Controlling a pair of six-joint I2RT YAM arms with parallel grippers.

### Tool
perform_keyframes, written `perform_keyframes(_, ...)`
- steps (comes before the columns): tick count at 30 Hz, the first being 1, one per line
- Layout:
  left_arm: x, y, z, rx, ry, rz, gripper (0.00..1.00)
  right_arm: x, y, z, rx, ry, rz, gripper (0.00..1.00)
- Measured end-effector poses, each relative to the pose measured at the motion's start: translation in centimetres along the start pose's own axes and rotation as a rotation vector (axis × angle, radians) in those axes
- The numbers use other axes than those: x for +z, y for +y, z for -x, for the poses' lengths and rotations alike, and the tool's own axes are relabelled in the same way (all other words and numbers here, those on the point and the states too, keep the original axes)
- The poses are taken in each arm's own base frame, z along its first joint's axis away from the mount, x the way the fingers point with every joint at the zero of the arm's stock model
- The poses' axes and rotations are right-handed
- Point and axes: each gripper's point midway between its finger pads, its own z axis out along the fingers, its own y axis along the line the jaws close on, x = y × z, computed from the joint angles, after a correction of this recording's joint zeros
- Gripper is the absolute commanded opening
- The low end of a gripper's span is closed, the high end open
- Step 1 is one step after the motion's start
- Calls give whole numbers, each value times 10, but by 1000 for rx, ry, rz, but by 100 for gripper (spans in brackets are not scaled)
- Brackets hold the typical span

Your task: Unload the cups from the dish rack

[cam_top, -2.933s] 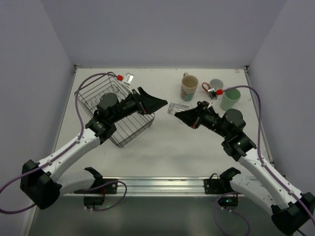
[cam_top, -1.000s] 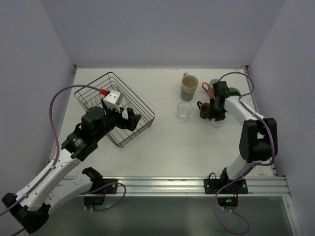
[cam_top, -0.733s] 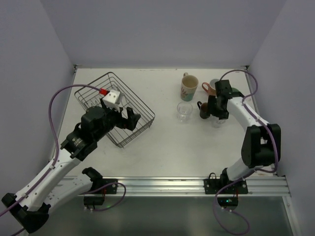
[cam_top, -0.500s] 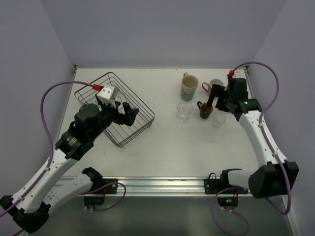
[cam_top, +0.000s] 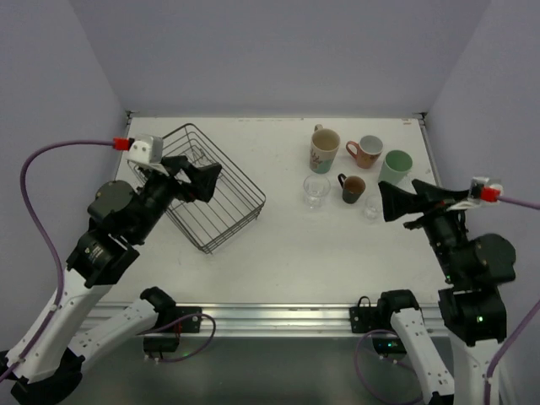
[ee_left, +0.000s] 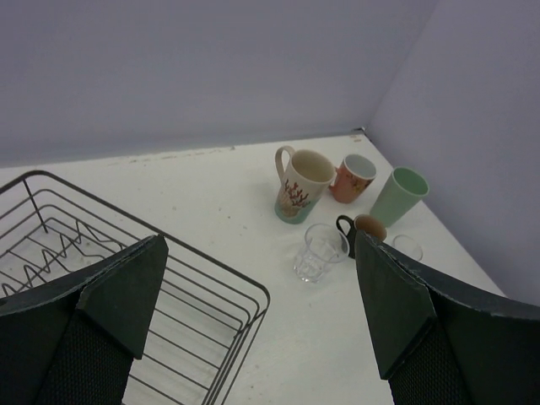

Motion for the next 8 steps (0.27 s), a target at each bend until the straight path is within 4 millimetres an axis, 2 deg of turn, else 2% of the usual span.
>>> perform_keyframes(4, -21, 1, 32, -20, -115, 1, 100, -37, 23, 33, -15, -174, 87, 99)
perform_keyframes(6, -34, 2, 47, -33, -177, 2, 100, -45, 26, 37, -19, -214, 106, 99)
perform_keyframes(8, -43, 2, 58, -42, -226, -2, 100, -43, 24, 32, -15, -211, 107, 99)
